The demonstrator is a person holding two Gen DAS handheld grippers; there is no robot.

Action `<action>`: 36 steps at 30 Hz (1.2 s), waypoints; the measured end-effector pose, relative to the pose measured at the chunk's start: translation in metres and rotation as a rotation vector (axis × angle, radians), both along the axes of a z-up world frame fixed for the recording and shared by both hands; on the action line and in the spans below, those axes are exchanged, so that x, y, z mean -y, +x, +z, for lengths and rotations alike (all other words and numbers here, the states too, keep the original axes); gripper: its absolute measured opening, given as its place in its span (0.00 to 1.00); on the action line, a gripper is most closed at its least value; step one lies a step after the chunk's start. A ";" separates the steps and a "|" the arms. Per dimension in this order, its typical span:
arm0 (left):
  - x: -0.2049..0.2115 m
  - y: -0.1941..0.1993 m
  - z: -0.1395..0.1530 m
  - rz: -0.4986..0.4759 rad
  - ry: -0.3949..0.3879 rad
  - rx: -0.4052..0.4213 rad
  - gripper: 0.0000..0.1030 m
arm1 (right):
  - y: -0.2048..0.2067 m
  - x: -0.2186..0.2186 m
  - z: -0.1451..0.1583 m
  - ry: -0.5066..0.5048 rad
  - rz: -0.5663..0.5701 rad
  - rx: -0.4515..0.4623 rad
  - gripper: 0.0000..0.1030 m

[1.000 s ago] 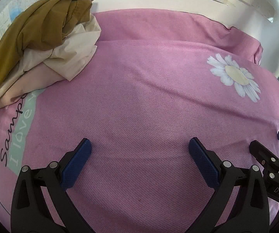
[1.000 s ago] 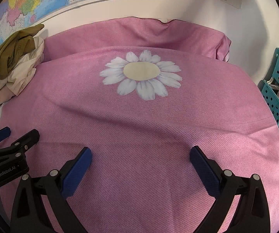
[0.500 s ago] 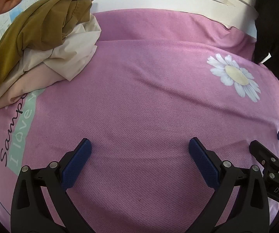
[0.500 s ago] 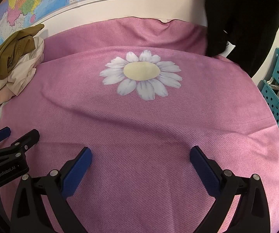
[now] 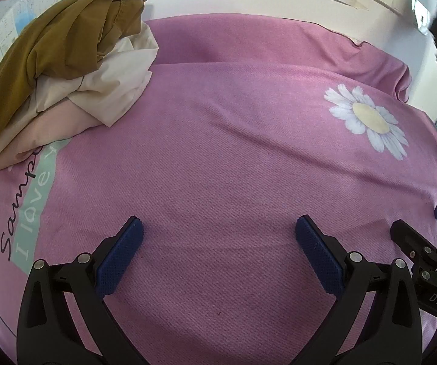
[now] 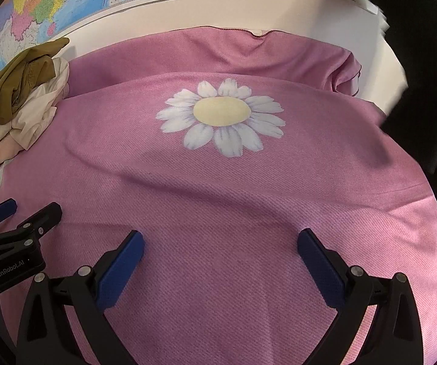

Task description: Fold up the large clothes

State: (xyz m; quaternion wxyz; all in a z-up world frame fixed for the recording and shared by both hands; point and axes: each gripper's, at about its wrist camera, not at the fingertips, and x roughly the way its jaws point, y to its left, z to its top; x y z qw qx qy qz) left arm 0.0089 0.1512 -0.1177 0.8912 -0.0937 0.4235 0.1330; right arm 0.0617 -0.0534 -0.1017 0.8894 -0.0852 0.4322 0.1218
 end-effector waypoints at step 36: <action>0.000 0.000 0.000 0.000 -0.001 -0.001 0.96 | -0.004 -0.001 0.002 -0.003 -0.004 0.002 0.96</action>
